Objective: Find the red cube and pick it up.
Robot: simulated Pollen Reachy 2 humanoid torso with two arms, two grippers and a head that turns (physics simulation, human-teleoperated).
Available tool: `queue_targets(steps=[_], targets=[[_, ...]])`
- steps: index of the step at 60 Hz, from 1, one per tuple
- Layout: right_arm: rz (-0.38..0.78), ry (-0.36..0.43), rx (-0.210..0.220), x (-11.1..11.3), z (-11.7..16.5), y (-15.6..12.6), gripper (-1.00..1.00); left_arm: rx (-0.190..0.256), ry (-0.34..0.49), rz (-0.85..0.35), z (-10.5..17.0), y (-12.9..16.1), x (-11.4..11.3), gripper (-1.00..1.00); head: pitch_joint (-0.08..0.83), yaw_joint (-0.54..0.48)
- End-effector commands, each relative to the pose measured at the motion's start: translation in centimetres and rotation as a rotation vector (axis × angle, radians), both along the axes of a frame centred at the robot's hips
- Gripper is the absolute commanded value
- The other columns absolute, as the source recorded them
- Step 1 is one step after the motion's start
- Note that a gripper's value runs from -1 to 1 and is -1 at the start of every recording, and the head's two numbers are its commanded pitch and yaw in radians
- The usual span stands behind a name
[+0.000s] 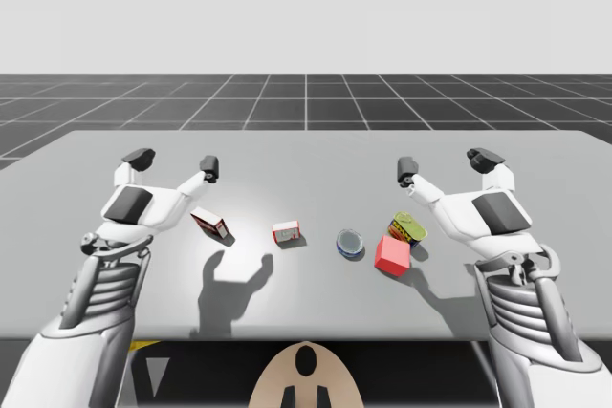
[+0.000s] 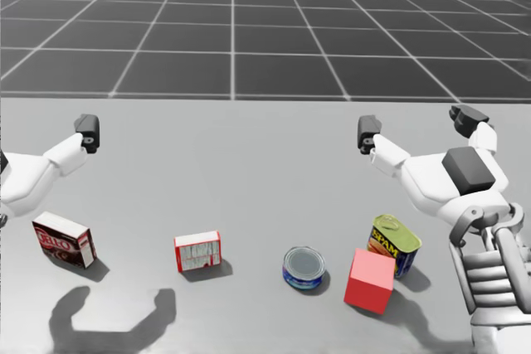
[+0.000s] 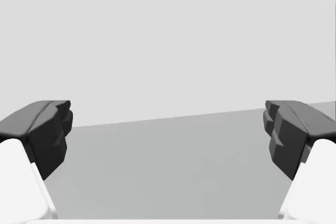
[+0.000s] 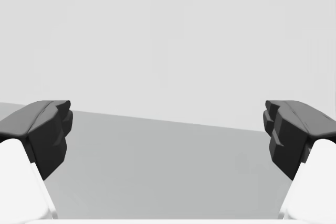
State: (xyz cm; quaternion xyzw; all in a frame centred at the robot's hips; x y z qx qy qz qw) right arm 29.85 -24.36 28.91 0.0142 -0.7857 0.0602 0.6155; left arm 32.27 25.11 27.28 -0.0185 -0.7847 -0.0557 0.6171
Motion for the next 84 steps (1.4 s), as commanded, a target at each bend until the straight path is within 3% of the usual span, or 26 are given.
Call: queue_targets(steps=[1, 21, 34, 48, 56, 63, 75, 84], targets=[[-0.002, 0.002, -0.007, 0.1, 0.0, 0.0, -1.00, 0.003, -0.011, -0.006, 0.3, 0.0, -0.3, -1.00, 0.510, -0.13], [0.001, 0.001, -0.012, -0.1, 0.0, 0.2, -1.00, 0.007, -0.021, -0.021, 0.6, -0.3, -0.7, -1.00, 0.703, -0.33], [0.013, 0.011, 0.004, -1.0, 0.6, 0.0, -1.00, 0.006, -0.022, -0.021, 0.6, -0.4, -0.7, -1.00, 0.738, -0.34], [0.001, 0.060, 0.022, -6.8, 1.3, 1.5, -1.00, 0.003, -0.010, -0.010, 0.5, -0.5, -0.7, -1.00, 0.738, -0.32], [0.002, 0.127, 0.043, -9.6, -0.7, 3.0, -1.00, 0.003, -0.009, -0.009, 0.5, -0.5, -0.7, -1.00, 0.736, -0.32], [0.025, 0.174, 0.032, -11.2, -3.1, 3.8, -1.00, 0.006, -0.010, -0.010, 0.4, -0.5, -0.6, -1.00, 0.735, -0.32], [0.014, 0.250, 0.063, -12.2, -6.5, 4.8, -1.00, 0.011, -0.005, -0.008, 0.3, -0.7, -0.6, -1.00, 0.738, -0.31], [-0.022, 0.341, 0.123, -12.0, -9.6, 5.4, -1.00, 0.017, -0.002, -0.006, 0.2, -0.8, -0.5, -1.00, 0.738, -0.31]])
